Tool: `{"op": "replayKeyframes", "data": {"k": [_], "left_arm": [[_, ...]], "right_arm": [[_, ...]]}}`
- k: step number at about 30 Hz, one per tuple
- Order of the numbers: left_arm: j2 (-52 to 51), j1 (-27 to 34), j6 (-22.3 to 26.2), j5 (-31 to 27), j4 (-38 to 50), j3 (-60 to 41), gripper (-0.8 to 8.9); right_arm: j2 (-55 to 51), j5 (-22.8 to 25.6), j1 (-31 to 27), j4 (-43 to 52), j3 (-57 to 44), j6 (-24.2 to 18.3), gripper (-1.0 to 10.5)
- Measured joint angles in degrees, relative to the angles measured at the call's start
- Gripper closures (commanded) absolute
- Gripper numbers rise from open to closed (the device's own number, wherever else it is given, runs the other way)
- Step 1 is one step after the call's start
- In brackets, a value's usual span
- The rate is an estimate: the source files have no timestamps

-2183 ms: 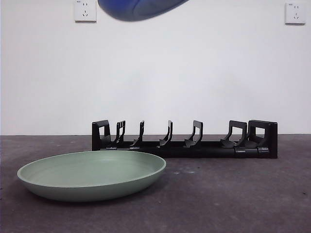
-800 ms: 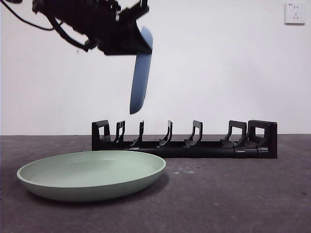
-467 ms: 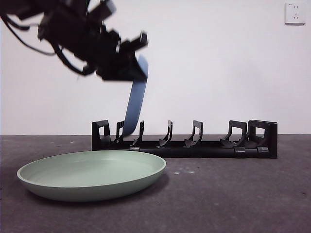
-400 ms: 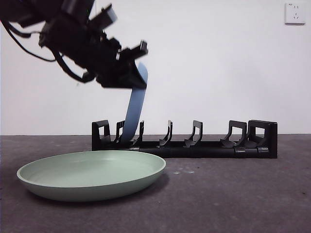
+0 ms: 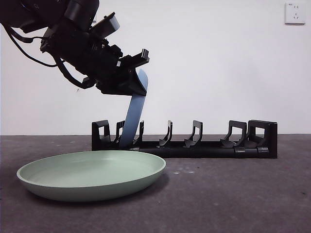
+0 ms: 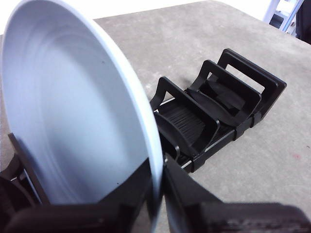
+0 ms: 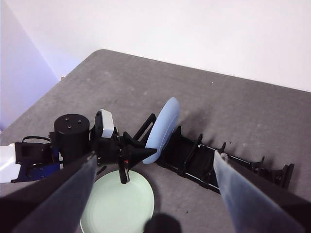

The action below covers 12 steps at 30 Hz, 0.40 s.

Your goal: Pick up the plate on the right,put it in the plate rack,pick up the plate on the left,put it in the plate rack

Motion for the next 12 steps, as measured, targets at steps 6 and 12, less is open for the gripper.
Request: {"op": "replayKeyframes", "data": {"k": [6,12], "left_arm": [[-0.1,0.3,0.0,-0.4,-2.6,0.2,5.58],[-0.1,0.3,0.0,1.2,-2.5,0.2,5.58]], "right_arm": [[0.0,0.0,0.0,0.0,-1.1,0.0,5.4],[0.0,0.0,0.0,0.0,-2.5,0.0,5.4]]}}
